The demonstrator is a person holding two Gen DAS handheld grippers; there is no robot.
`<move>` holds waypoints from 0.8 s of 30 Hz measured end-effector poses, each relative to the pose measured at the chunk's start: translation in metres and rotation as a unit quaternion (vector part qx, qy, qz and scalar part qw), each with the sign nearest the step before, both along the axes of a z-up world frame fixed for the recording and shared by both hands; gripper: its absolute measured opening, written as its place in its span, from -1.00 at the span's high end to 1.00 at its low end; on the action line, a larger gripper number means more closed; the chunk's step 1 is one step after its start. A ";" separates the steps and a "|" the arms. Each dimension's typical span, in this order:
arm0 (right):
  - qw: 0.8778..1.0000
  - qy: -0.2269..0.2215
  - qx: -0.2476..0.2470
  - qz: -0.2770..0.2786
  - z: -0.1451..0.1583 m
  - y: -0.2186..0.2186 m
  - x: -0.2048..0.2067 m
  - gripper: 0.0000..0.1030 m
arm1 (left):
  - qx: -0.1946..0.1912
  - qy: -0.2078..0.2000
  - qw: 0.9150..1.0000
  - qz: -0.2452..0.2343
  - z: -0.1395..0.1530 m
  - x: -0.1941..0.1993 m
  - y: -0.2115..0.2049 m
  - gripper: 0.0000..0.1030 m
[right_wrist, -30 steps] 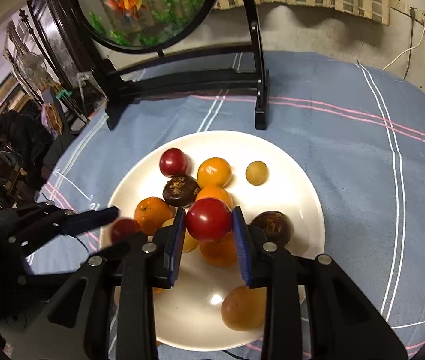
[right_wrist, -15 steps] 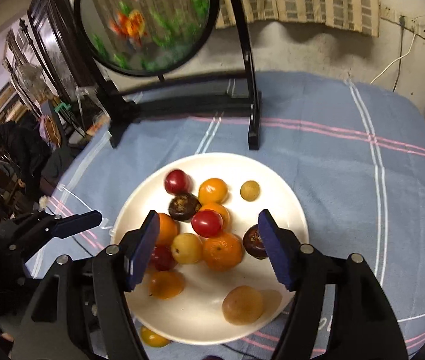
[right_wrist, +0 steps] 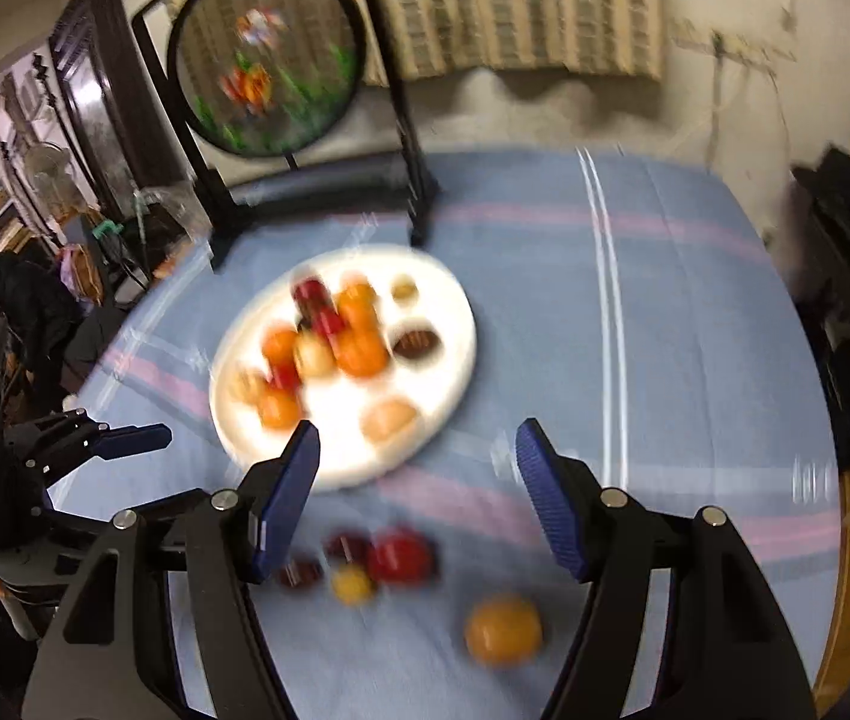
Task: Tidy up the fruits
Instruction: 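Grasp a dark plum with the left gripper while the right gripper grasps a small yellow fruit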
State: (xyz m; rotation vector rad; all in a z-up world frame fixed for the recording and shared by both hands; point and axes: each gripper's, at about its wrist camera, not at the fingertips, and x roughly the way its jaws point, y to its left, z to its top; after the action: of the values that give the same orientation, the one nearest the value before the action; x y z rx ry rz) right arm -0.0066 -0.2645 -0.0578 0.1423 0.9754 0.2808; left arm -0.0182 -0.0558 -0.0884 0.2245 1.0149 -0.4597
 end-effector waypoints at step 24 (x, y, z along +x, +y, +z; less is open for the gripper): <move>0.996 0.086 0.007 0.037 -0.085 0.062 -0.038 -0.27 | -0.004 0.061 0.998 0.004 -0.054 -0.004 0.000 0.43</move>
State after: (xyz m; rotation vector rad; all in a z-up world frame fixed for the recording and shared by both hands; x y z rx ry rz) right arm -0.0450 -0.2027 -0.1427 0.1452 1.1508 0.3485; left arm -0.0227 -0.0554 -0.1422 0.1866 1.1326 -0.4735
